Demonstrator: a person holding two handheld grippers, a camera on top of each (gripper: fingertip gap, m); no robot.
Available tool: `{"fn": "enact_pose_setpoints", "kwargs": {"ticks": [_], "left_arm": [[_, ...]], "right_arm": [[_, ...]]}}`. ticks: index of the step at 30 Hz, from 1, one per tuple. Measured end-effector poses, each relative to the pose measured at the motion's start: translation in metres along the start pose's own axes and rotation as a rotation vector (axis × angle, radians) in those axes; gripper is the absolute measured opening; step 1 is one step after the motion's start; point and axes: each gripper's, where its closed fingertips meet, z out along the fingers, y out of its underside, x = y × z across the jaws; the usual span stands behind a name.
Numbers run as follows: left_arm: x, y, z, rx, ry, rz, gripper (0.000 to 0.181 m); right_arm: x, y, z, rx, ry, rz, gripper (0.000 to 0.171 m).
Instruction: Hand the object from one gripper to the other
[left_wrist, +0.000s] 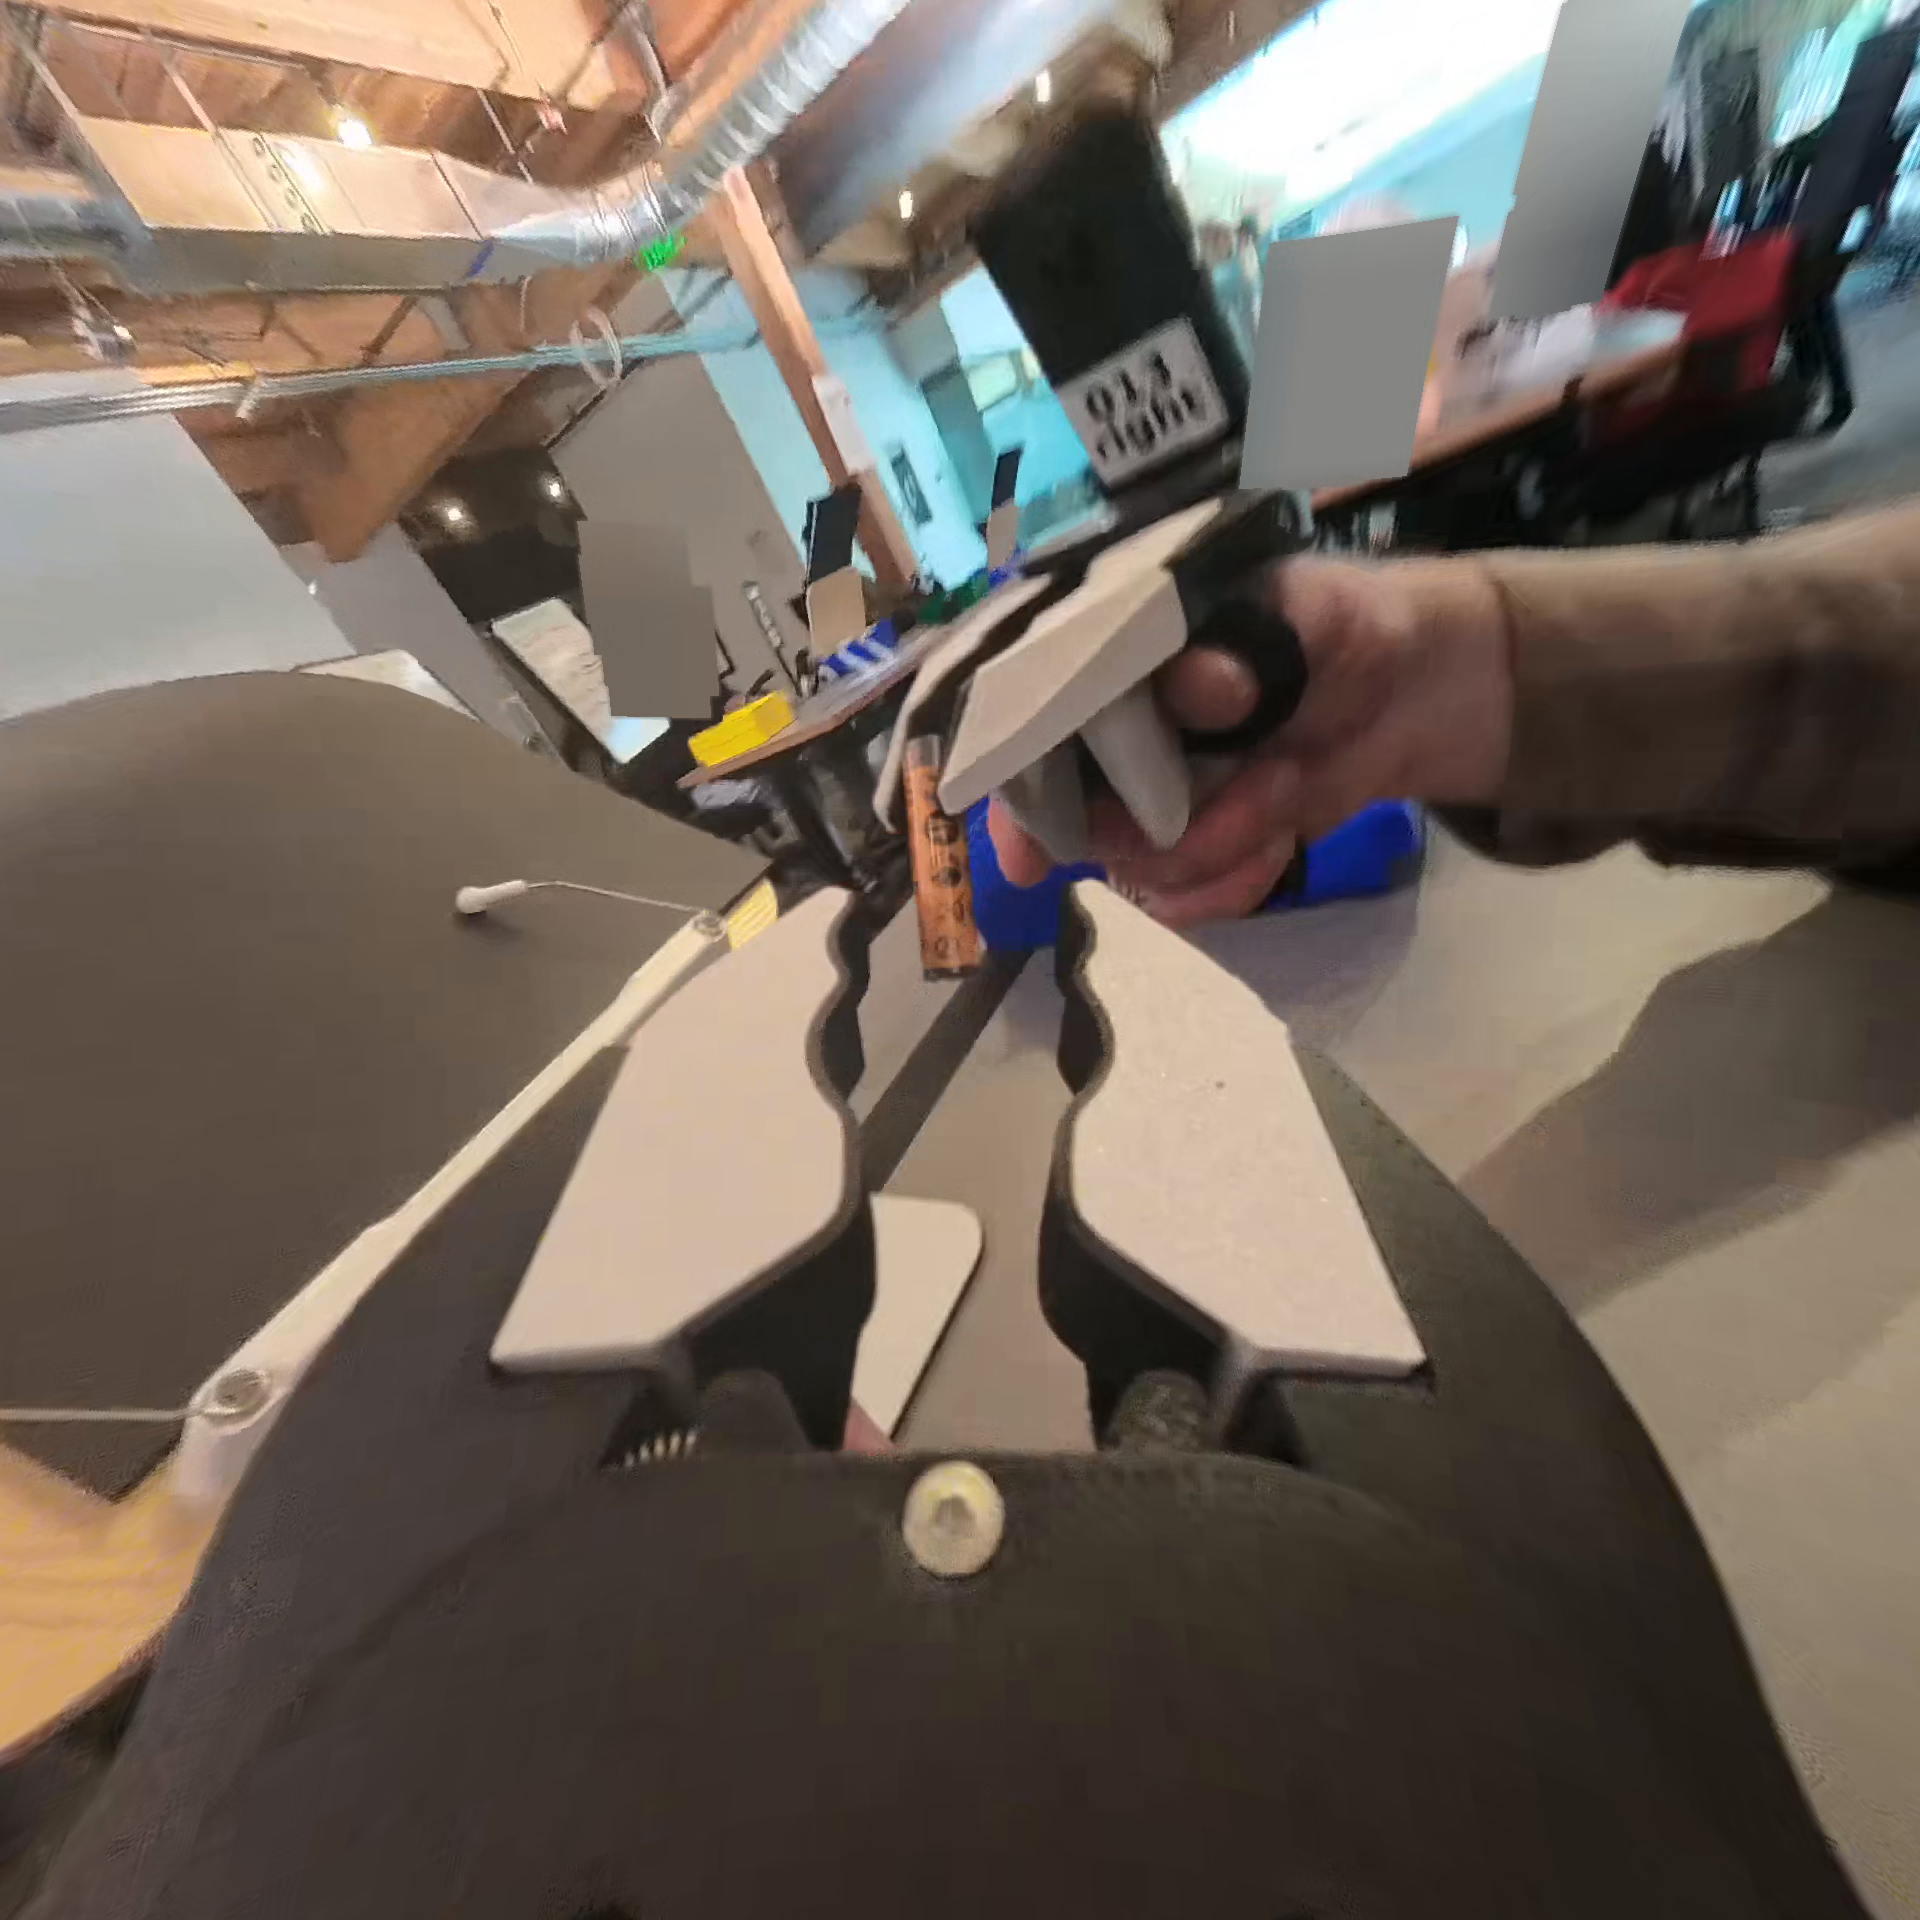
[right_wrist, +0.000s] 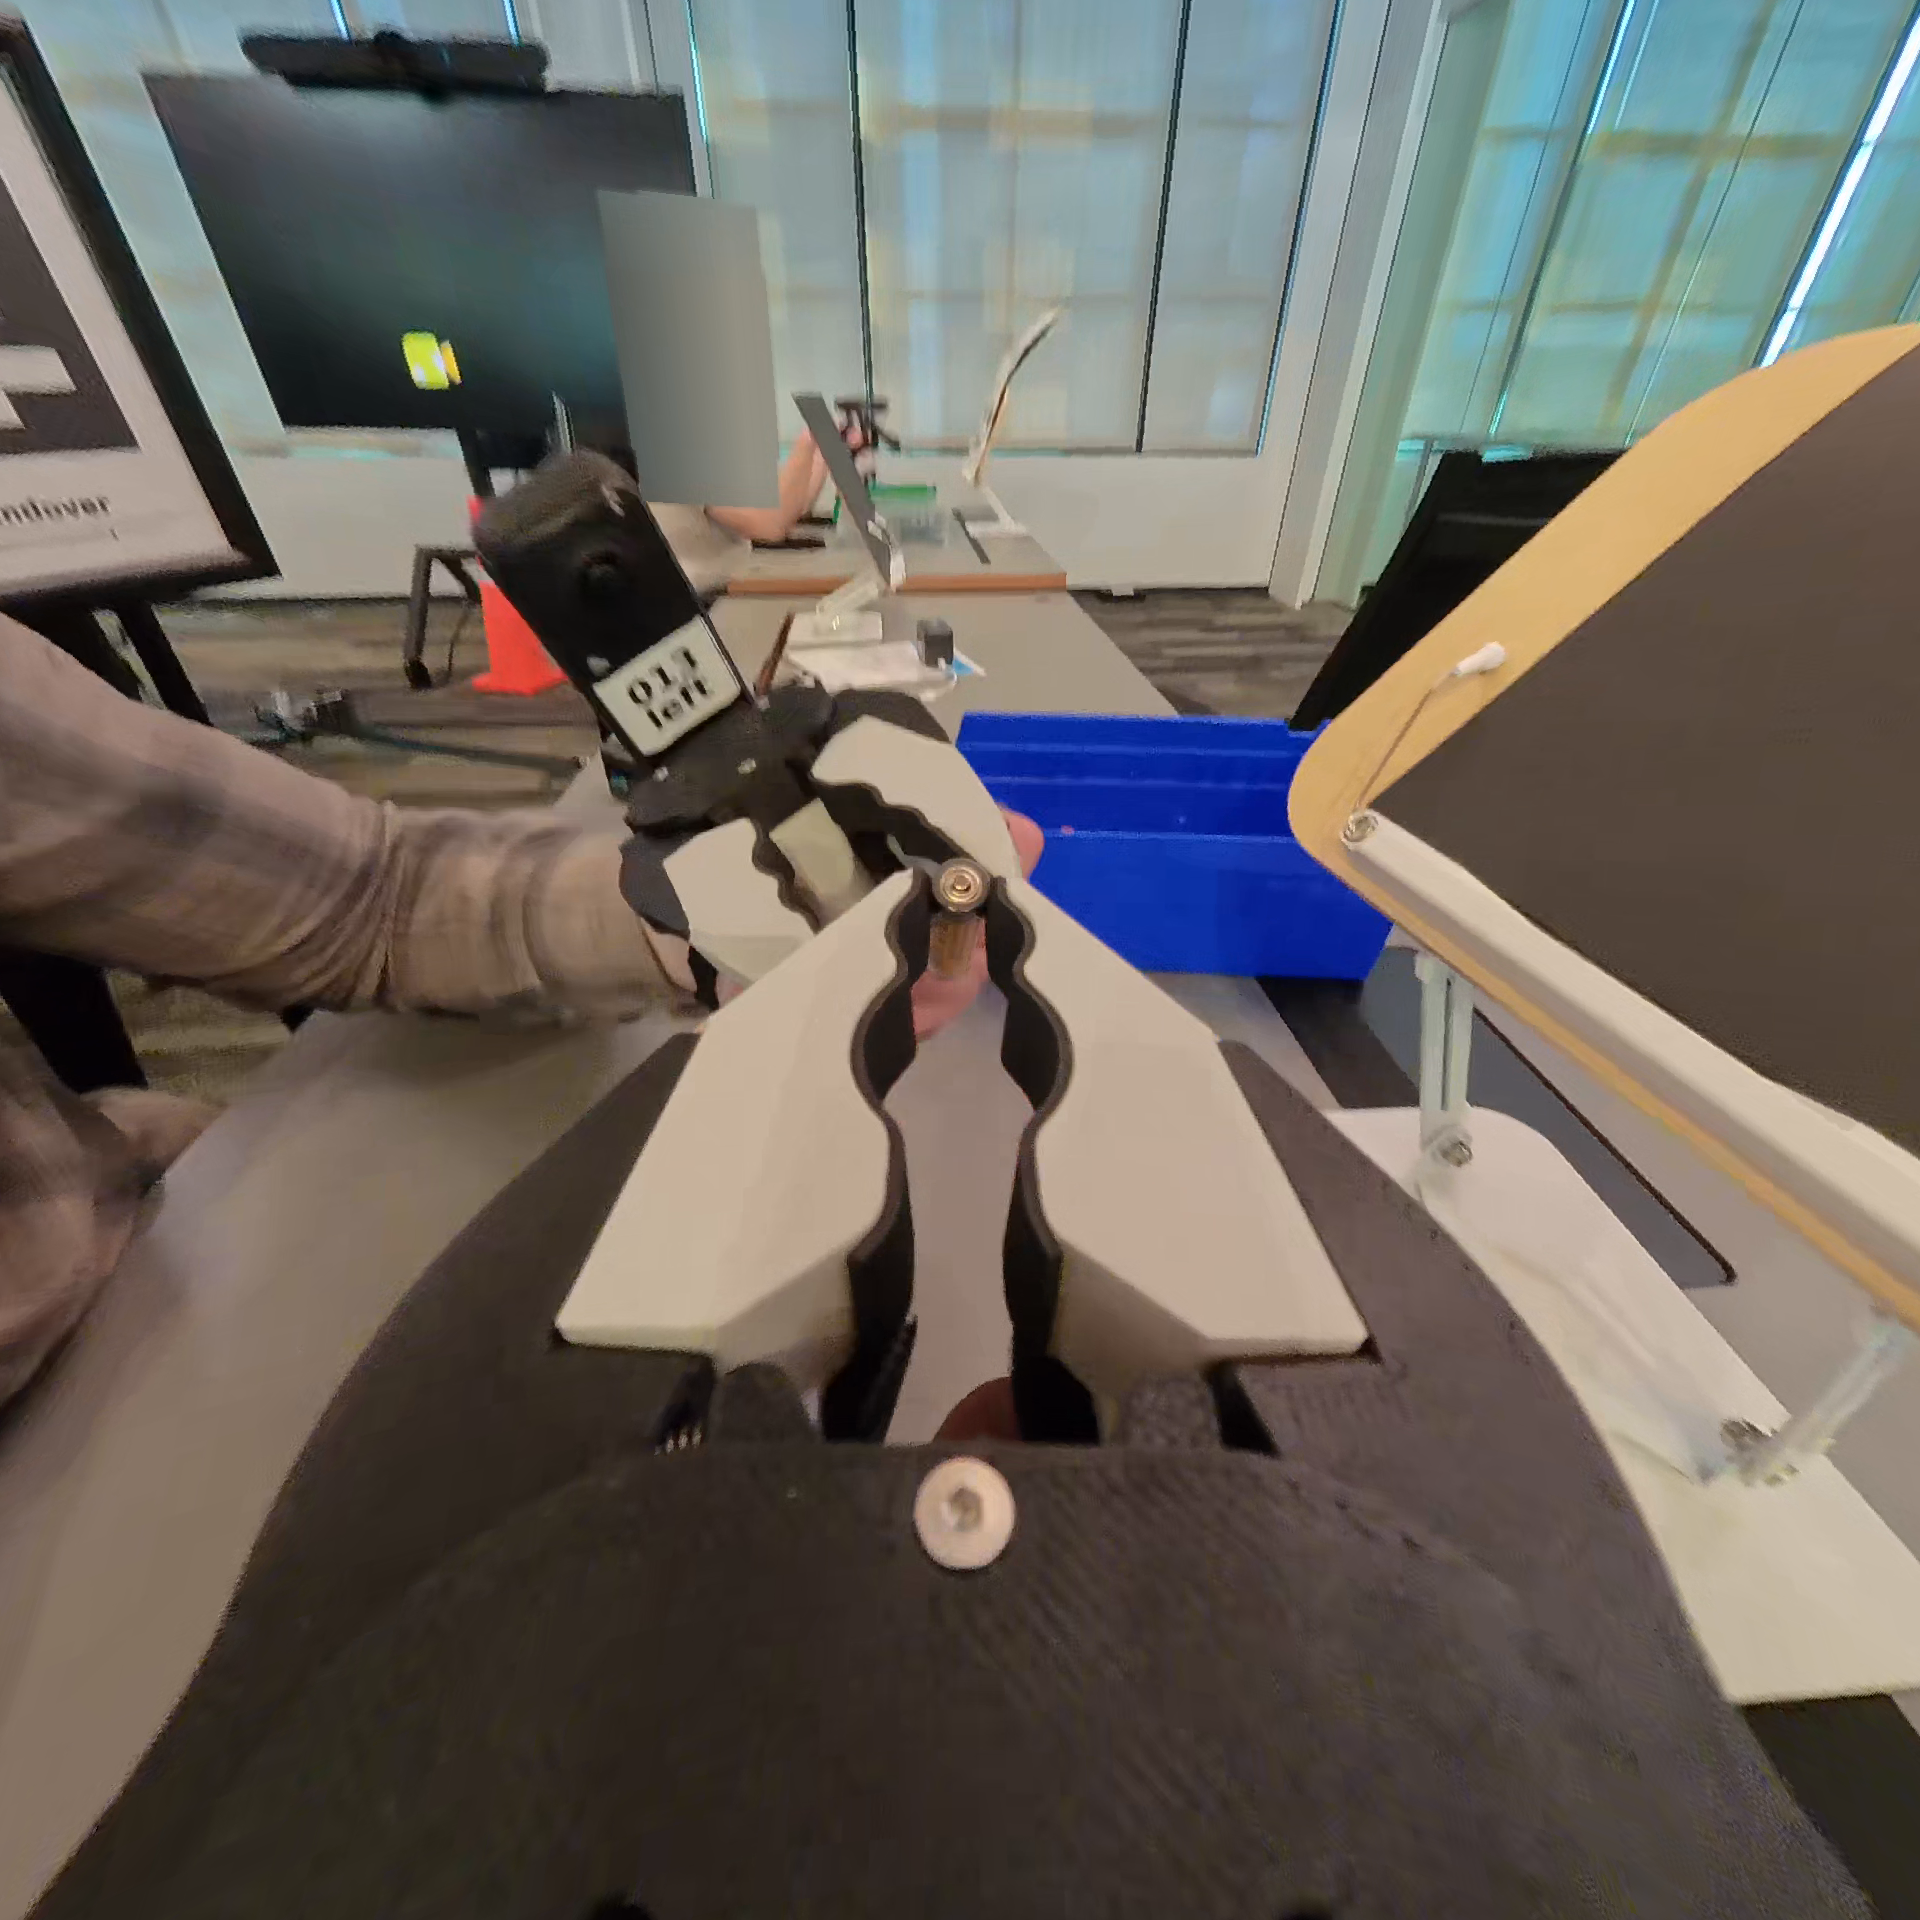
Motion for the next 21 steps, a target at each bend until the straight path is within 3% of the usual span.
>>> {"fn": "enact_pose_setpoints", "kwargs": {"ticks": [6, 10, 21], "left_arm": [[0.016, 0.024, 0.010, -0.165, 0.069, -0.002, 0.023], [0.029, 0.036, 0.014, -0.223, 0.116, 0.011, 0.018], [0.027, 0.038, 0.015, -0.207, 0.103, -0.053, 0.012]], "right_arm": [[-0.003, 0.034, -0.004, -0.293, 0.033, -0.151, 0.007], [-0.009, 0.046, -0.004, -0.399, 0.031, -0.192, 0.007], [-0.010, 0.045, -0.002, -0.391, 0.037, -0.207, 0.007]]}}
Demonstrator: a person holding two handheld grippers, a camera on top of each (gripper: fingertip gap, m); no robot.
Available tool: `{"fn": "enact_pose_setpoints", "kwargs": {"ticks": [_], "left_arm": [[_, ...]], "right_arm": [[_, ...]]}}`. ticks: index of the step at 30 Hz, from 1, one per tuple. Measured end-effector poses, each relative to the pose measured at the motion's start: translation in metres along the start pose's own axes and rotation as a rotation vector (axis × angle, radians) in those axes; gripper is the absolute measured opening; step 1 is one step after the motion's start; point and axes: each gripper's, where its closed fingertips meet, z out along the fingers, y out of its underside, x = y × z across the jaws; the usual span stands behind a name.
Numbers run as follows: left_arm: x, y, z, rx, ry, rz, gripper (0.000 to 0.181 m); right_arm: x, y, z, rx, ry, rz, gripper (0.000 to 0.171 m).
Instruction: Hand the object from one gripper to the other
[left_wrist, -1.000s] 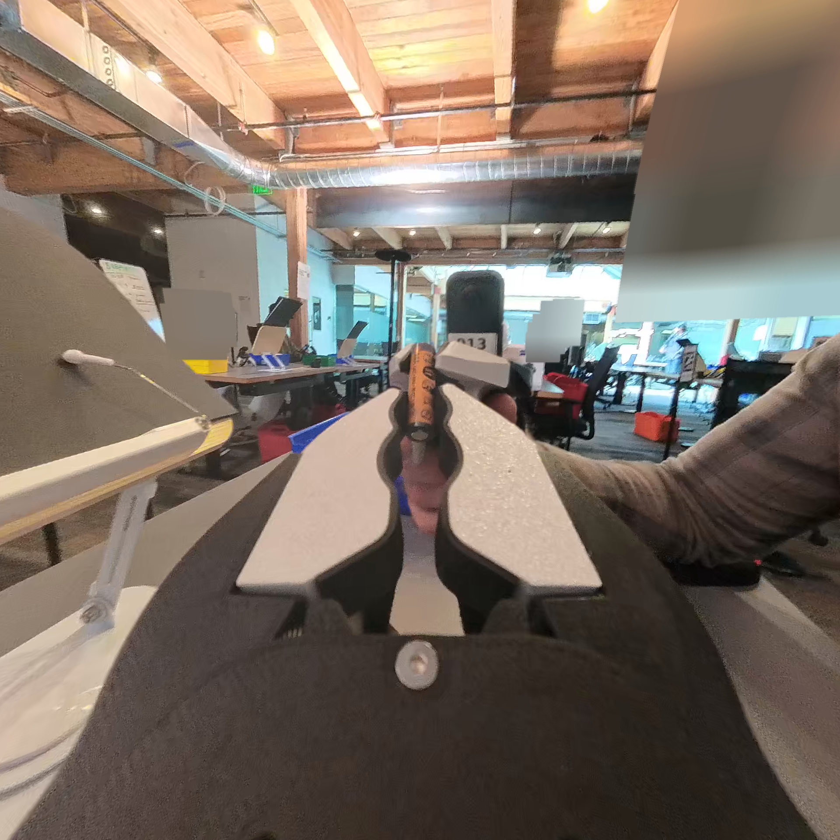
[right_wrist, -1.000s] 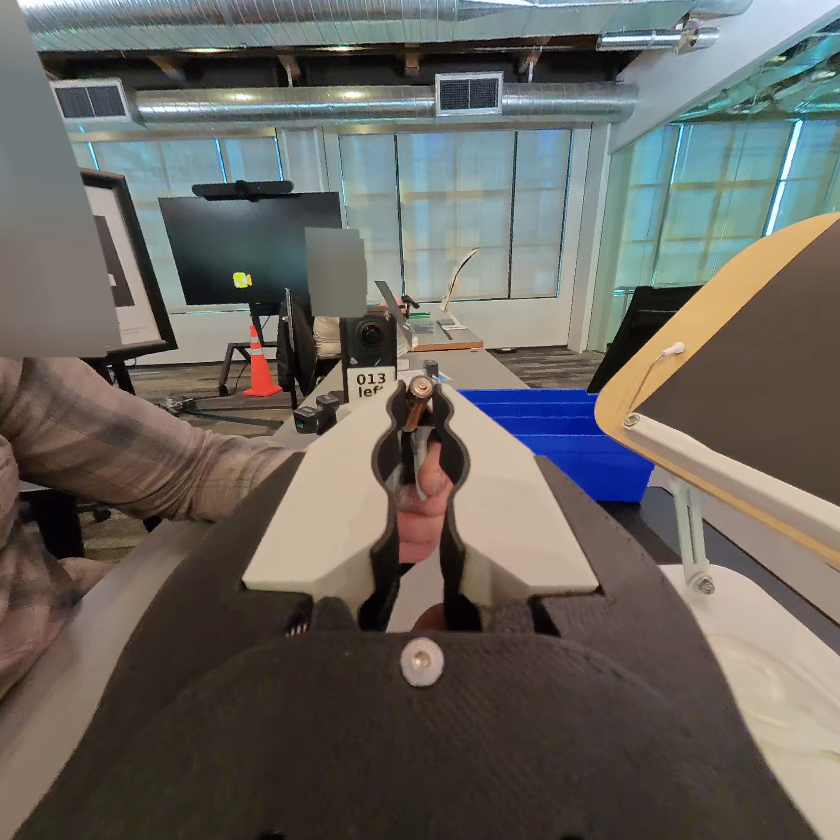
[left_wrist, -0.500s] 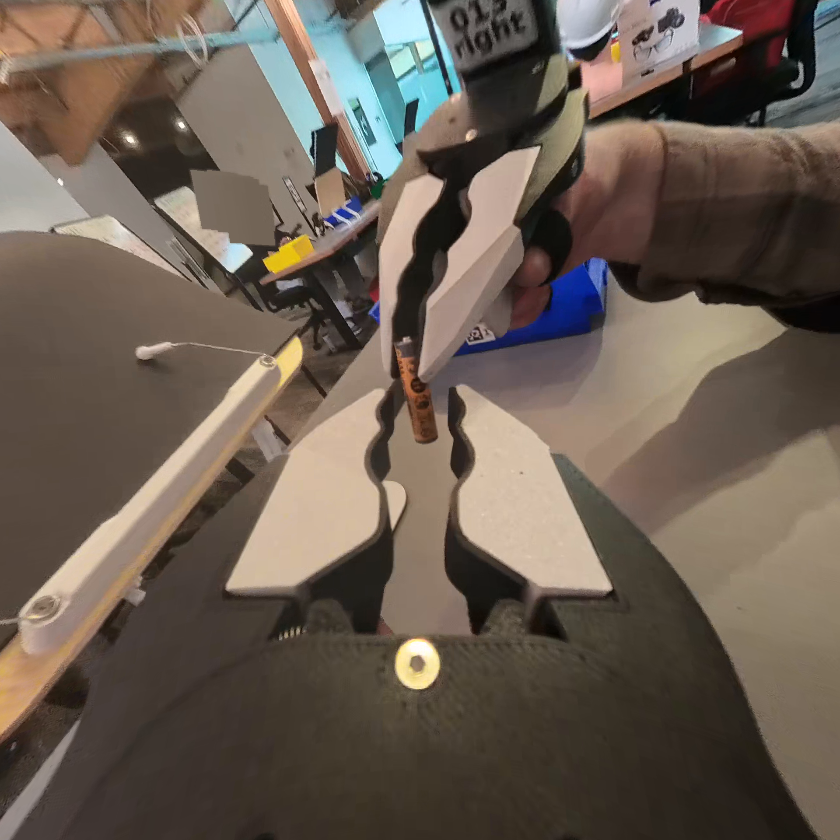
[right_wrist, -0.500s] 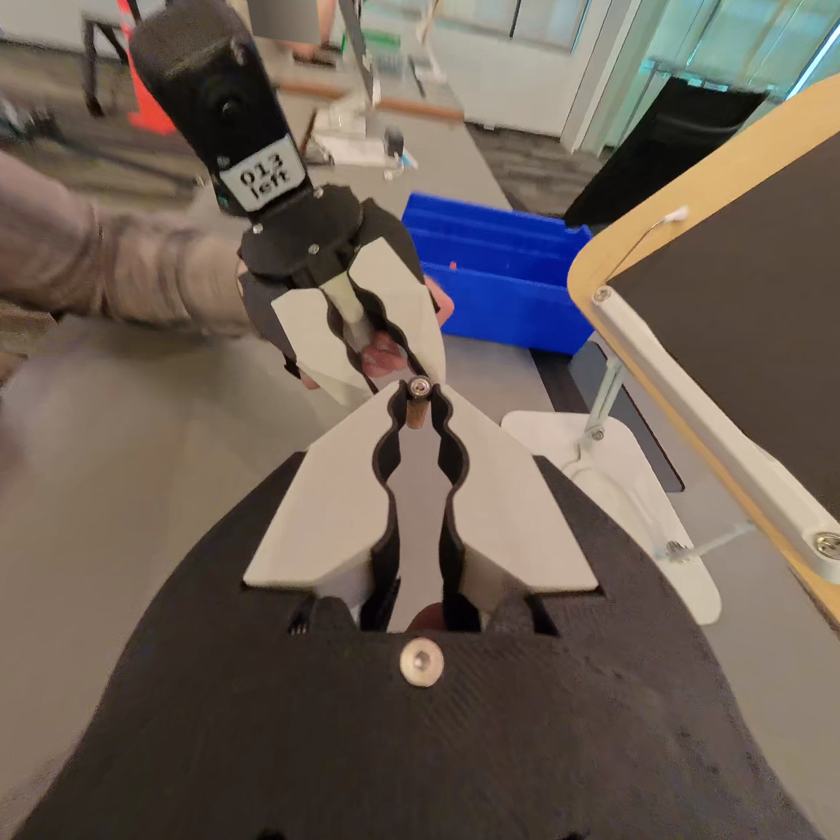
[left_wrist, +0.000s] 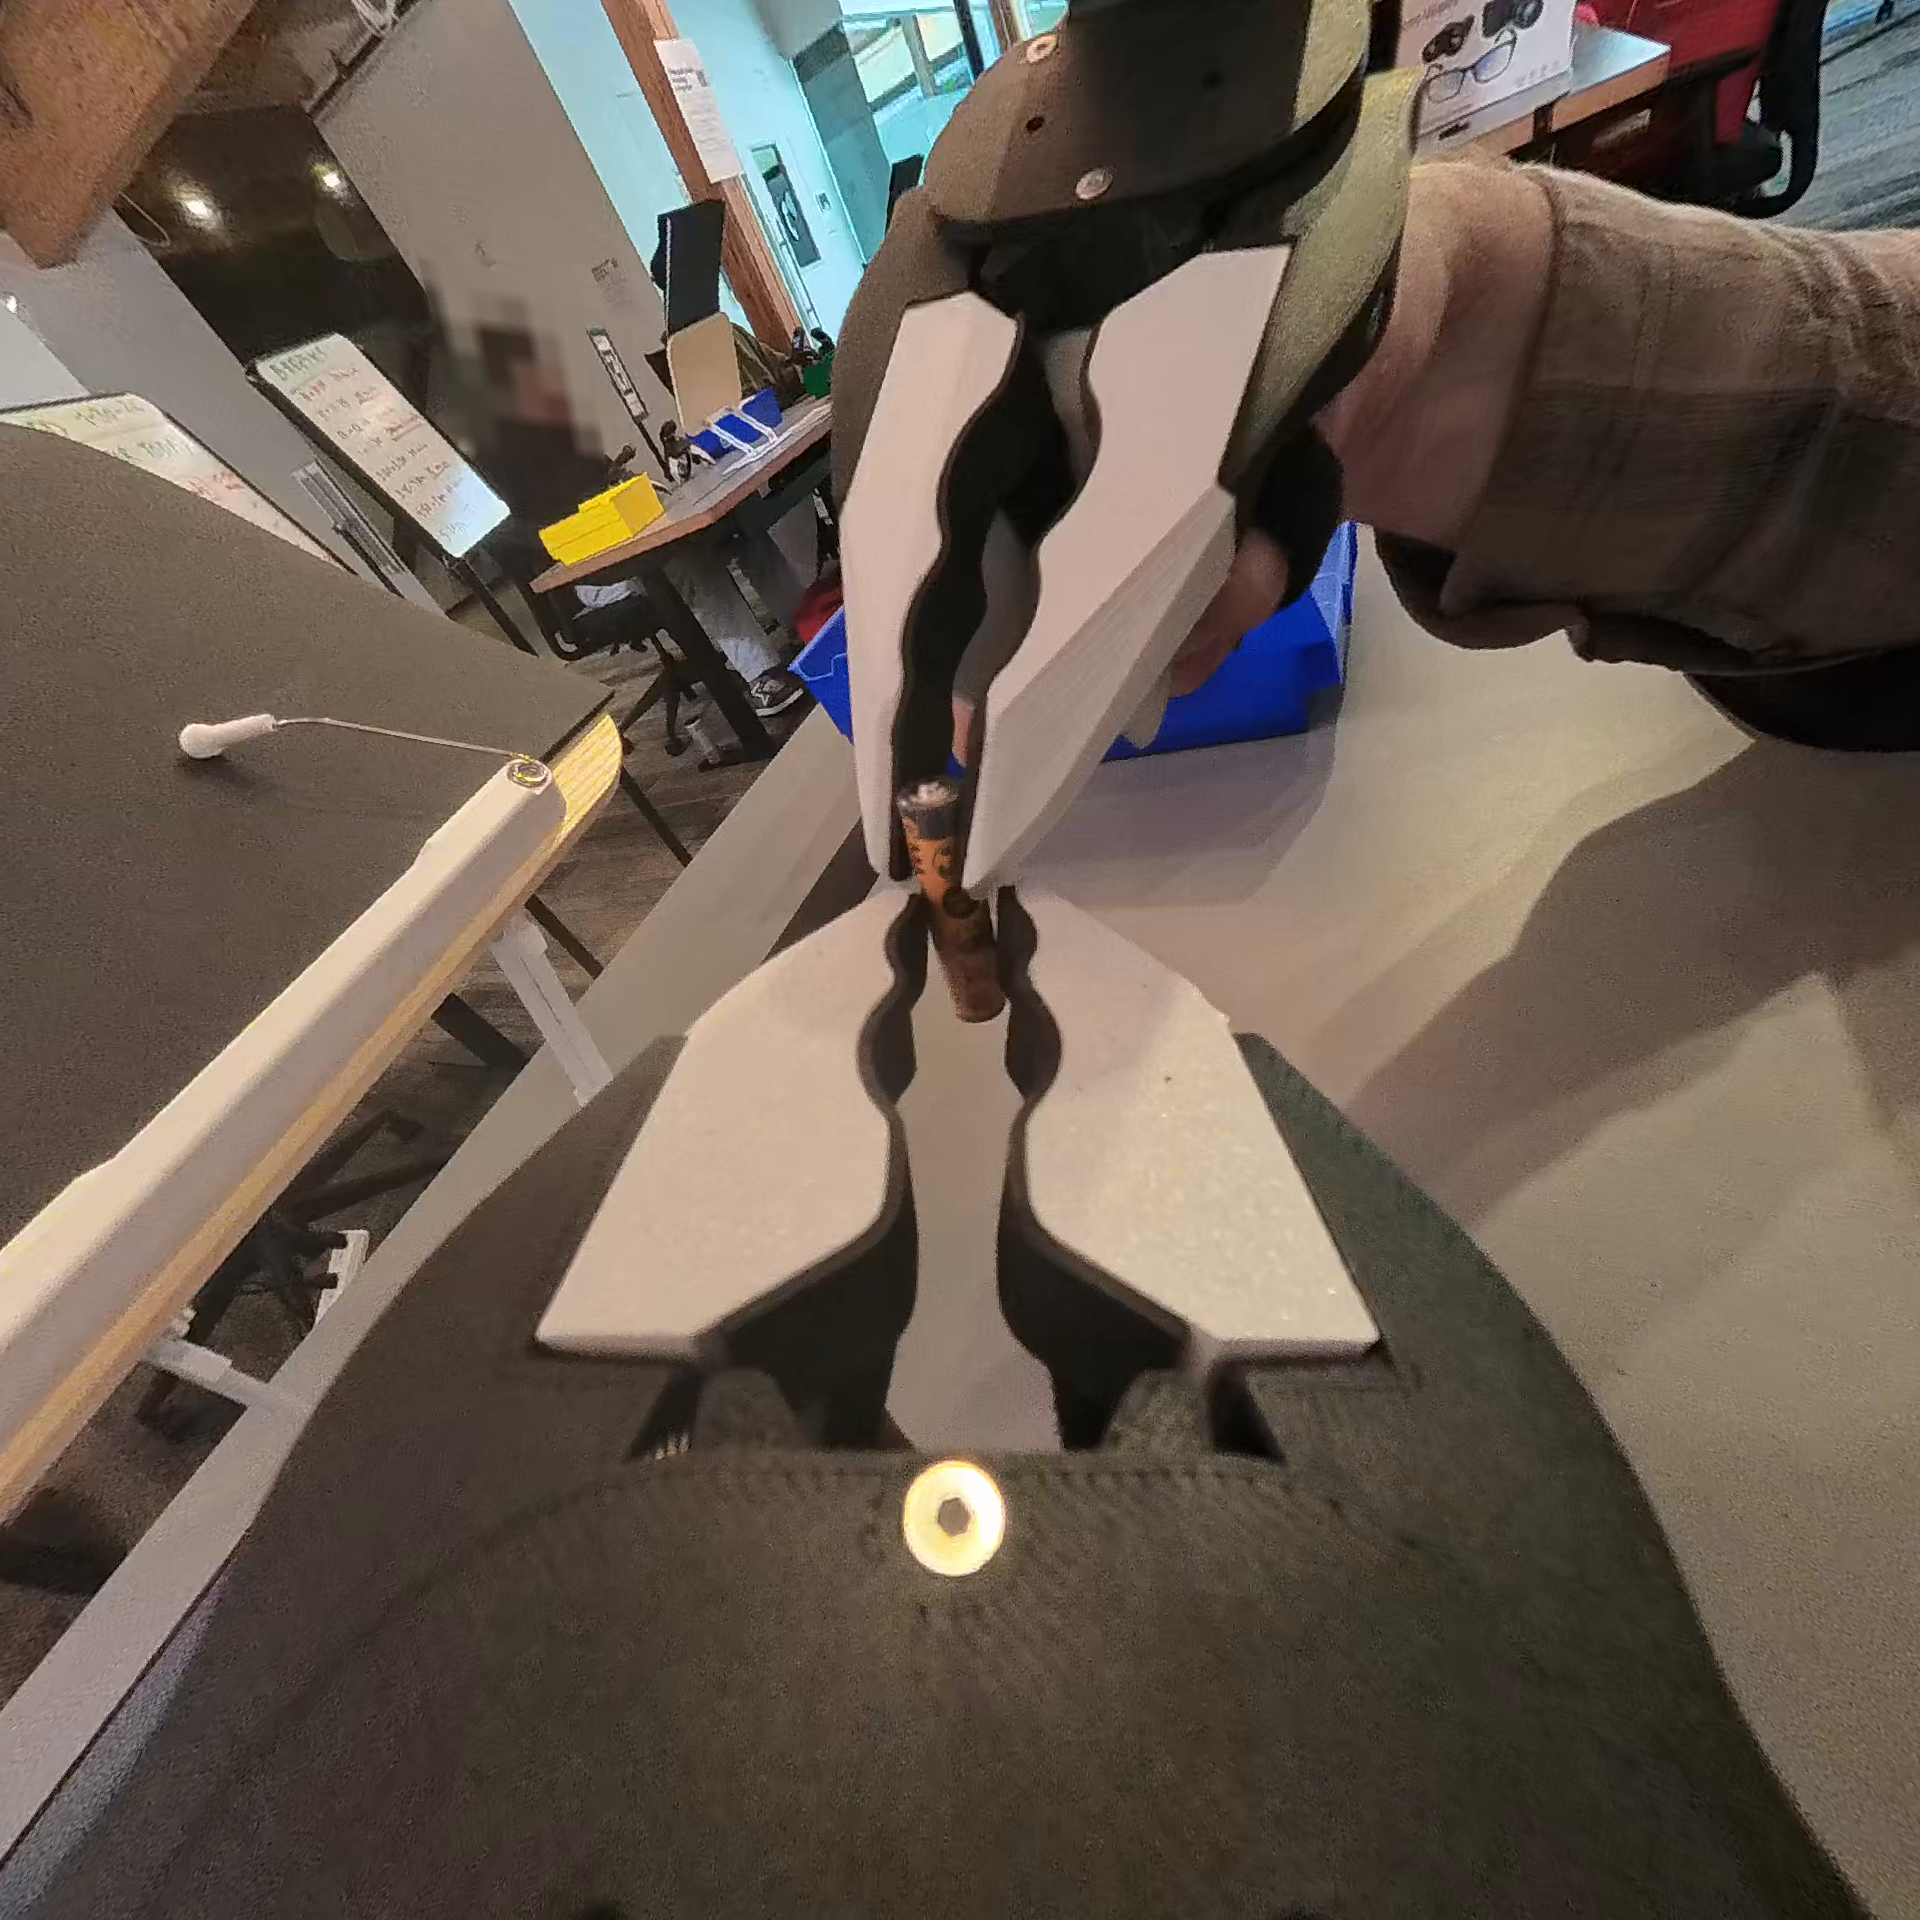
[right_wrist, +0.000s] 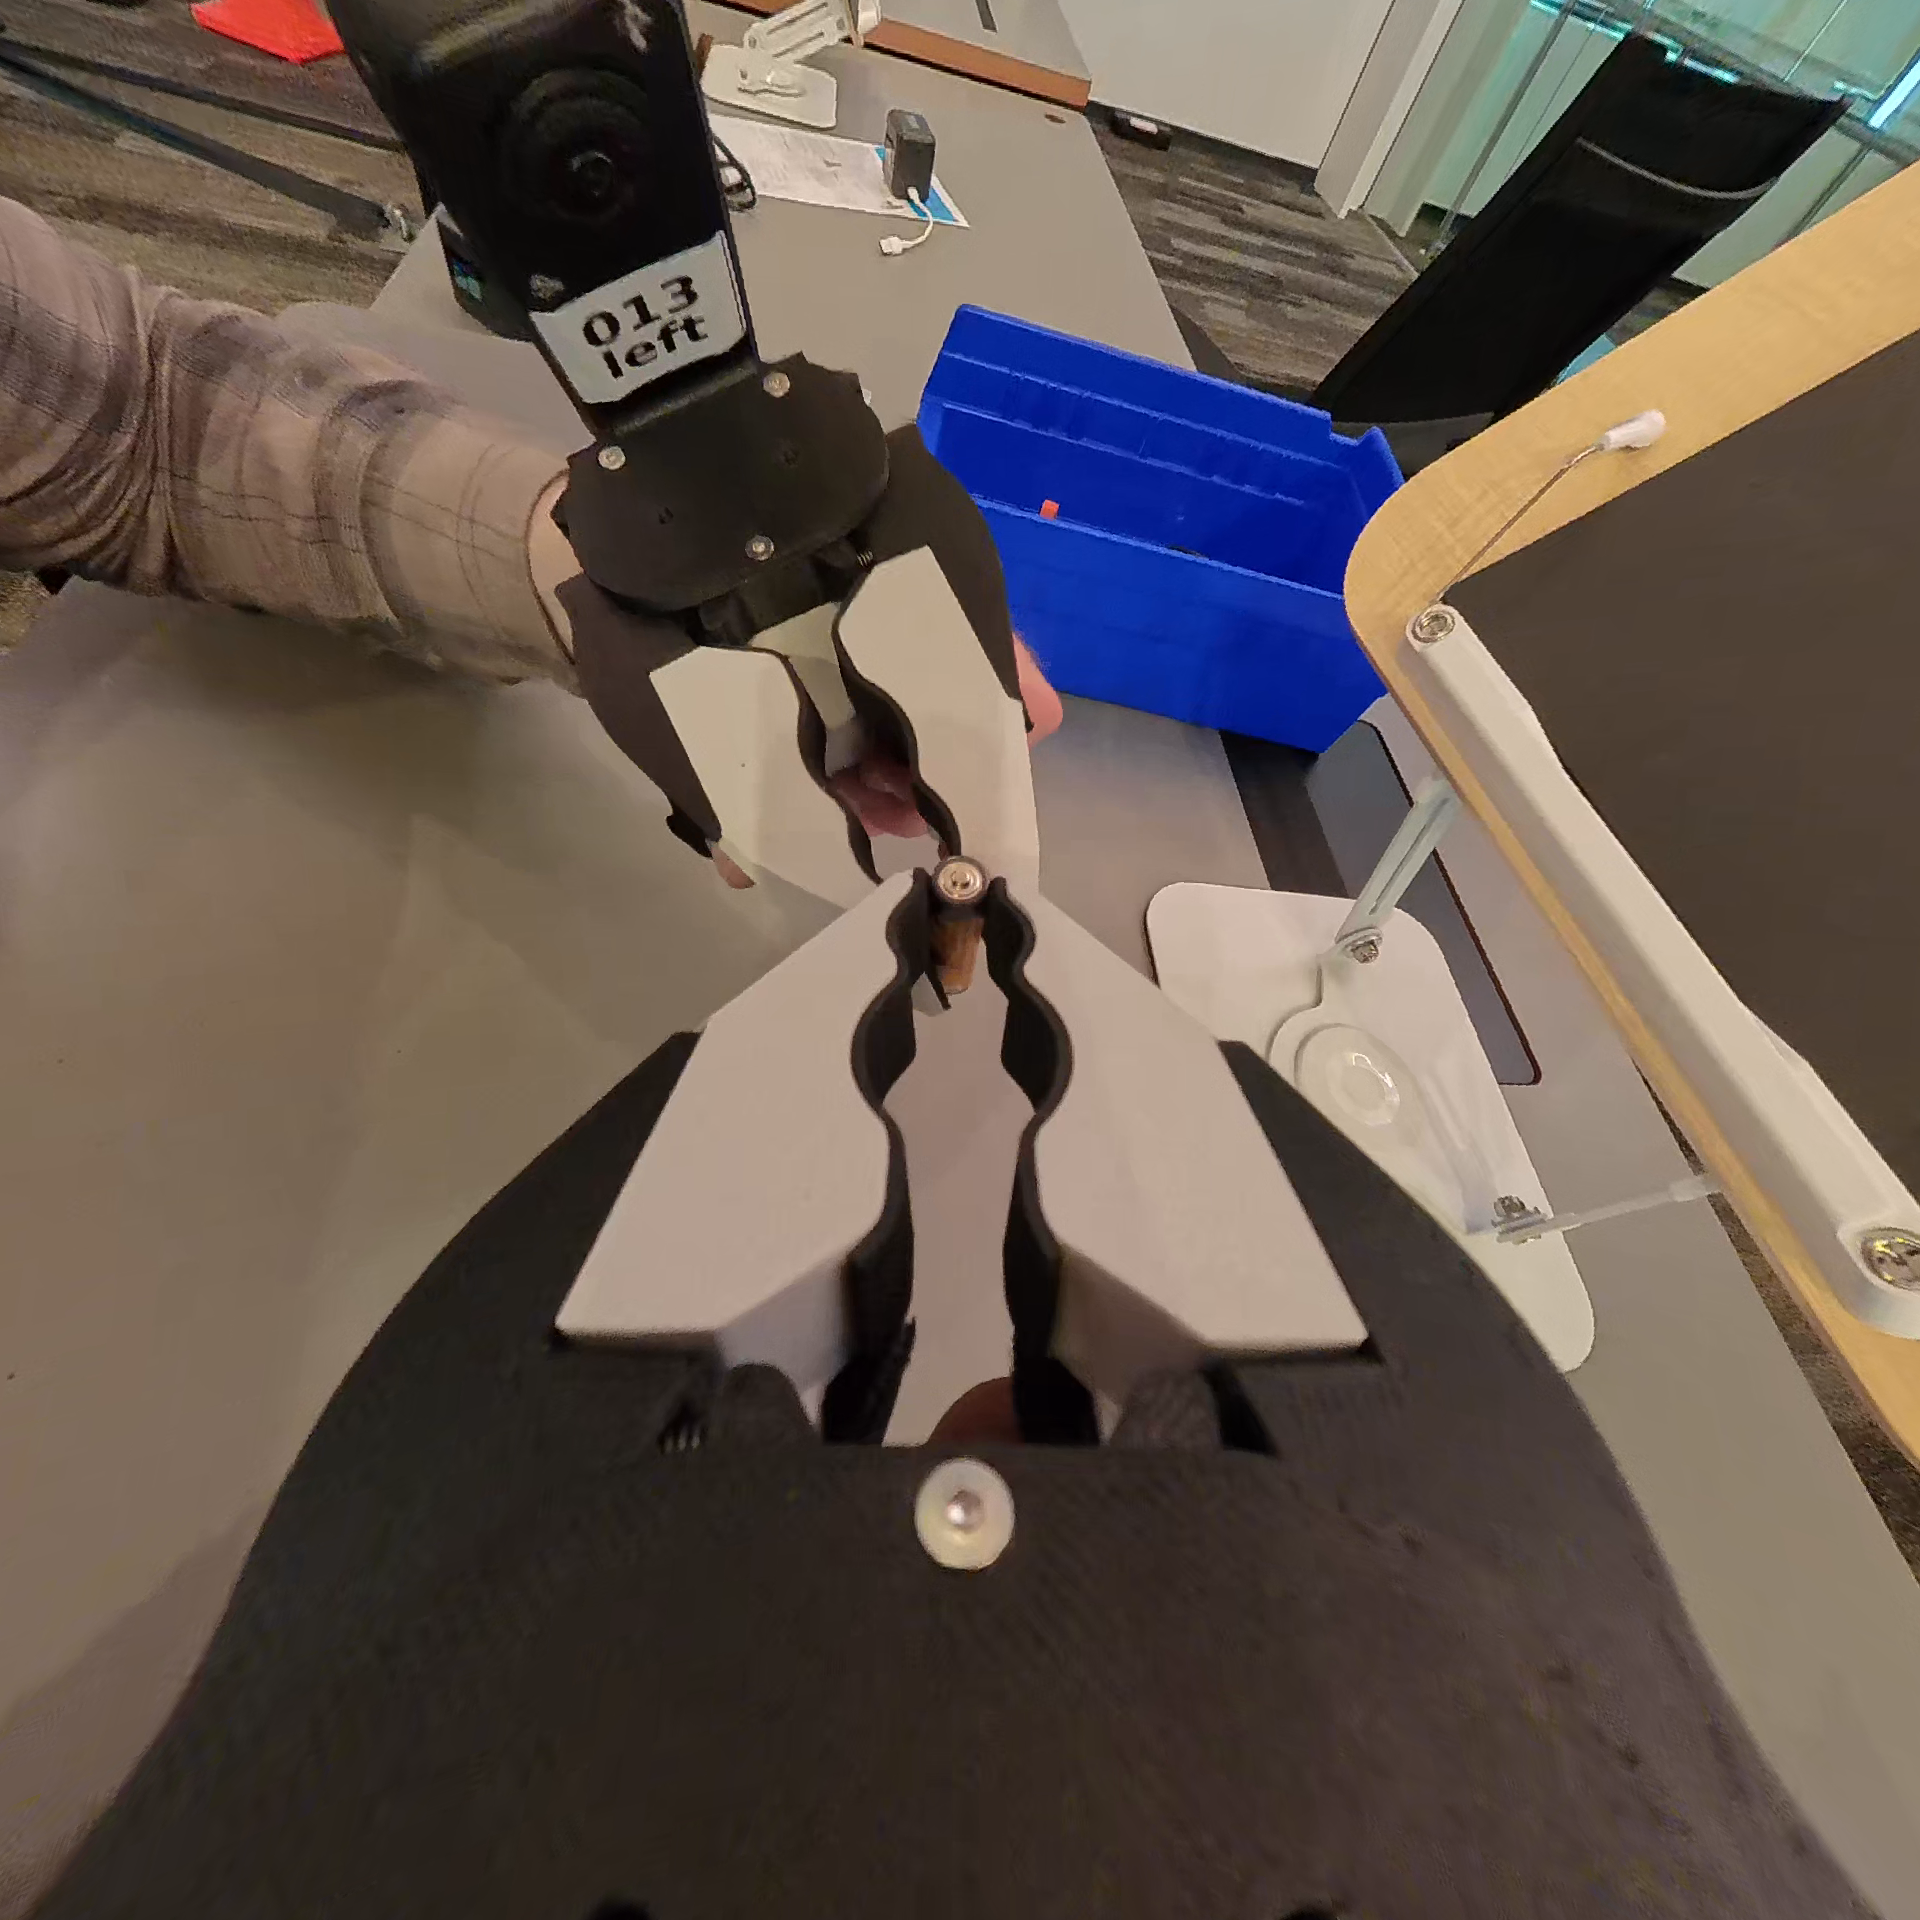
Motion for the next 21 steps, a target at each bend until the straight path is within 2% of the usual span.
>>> {"fn": "enact_pose_setpoints", "kwargs": {"ticks": [15, 21], "left_arm": [[-0.0009, 0.0019, 0.0029, -0.001, -0.022, 0.007, 0.011], [0.0021, -0.0004, 0.0025, 0.008, -0.029, 0.076, 0.019]], "right_arm": [[-0.0016, -0.0009, 0.0013, -0.013, 0.012, -0.032, 0.007], [-0.0006, 0.0003, -0.0012, -0.022, 0.010, -0.030, 0.007]]}}
